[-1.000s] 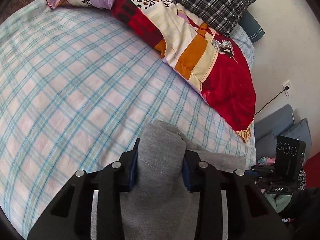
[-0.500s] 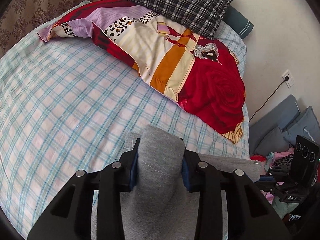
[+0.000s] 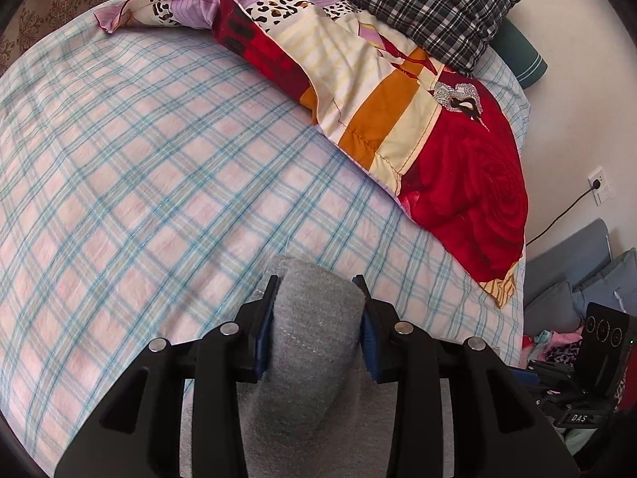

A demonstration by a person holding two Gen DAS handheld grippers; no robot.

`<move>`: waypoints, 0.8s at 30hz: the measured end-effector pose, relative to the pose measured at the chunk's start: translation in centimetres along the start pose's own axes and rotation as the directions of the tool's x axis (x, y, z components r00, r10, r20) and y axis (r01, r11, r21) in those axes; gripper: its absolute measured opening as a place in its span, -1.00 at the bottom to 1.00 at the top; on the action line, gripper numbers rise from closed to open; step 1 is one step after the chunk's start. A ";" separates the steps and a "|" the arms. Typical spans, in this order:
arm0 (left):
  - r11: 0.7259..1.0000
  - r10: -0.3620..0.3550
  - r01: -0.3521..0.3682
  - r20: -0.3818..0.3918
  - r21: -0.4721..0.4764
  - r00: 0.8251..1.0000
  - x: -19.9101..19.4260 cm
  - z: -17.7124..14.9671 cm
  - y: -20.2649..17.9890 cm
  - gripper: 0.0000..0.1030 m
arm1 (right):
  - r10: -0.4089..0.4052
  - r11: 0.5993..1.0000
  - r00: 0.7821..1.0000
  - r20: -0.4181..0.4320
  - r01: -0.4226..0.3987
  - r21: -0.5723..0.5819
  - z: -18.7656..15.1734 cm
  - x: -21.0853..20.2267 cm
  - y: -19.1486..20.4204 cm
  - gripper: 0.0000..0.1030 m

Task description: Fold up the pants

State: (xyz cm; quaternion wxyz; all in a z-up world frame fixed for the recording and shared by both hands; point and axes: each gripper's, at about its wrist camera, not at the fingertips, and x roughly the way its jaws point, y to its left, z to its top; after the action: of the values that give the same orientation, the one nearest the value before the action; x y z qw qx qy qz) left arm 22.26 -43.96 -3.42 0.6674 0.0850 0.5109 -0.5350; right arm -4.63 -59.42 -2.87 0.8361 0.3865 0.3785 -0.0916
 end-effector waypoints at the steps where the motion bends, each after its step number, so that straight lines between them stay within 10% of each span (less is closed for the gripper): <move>1: 1.000 -0.004 0.004 0.003 0.002 1.000 -0.2 0.0 0.0 -0.31 | -0.005 1.000 1.000 0.001 0.005 -0.008 0.1 0.2 0.2 -0.44; 24: 0.954 -0.241 0.221 0.080 0.204 0.967 -8.8 -1.5 -5.0 -0.38 | 0.068 0.996 0.997 -0.019 -0.067 0.057 1.5 1.5 -0.7 -0.21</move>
State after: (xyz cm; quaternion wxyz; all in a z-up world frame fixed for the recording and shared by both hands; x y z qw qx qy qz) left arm 18.21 -39.45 4.84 0.6143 0.0613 0.4274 -0.6604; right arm -3.10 -60.75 -3.68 0.8235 0.4234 0.3711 -0.0697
